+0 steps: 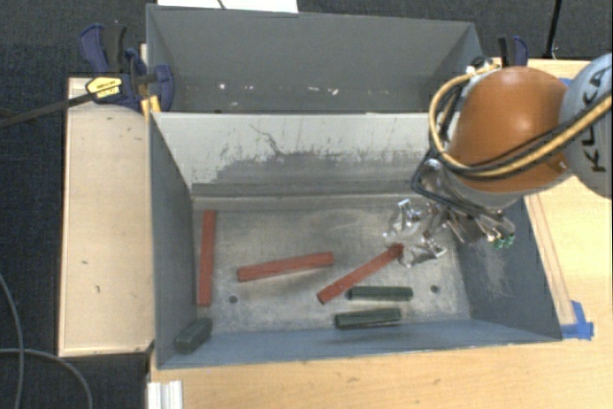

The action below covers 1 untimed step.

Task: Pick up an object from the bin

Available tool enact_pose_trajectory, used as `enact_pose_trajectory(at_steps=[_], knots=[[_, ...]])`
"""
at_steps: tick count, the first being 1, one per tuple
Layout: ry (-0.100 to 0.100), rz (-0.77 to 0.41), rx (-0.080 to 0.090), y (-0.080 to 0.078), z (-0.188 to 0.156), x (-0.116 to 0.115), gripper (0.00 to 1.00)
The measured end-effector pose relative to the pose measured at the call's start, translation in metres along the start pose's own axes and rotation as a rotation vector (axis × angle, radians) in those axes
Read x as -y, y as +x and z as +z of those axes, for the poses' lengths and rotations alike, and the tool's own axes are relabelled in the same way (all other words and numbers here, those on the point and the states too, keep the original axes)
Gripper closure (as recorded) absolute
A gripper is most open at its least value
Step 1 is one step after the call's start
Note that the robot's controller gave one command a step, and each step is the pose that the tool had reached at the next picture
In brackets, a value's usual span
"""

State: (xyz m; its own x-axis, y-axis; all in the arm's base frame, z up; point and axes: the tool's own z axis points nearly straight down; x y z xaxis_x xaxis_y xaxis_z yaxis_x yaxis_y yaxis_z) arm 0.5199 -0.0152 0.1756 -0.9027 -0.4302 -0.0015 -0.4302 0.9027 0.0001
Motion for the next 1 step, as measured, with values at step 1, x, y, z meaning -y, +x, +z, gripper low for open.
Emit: enact_pose_trajectory(at_steps=[1], knots=[[0.000,0.000,0.000,0.0000,0.0000,0.0000,1.00]])
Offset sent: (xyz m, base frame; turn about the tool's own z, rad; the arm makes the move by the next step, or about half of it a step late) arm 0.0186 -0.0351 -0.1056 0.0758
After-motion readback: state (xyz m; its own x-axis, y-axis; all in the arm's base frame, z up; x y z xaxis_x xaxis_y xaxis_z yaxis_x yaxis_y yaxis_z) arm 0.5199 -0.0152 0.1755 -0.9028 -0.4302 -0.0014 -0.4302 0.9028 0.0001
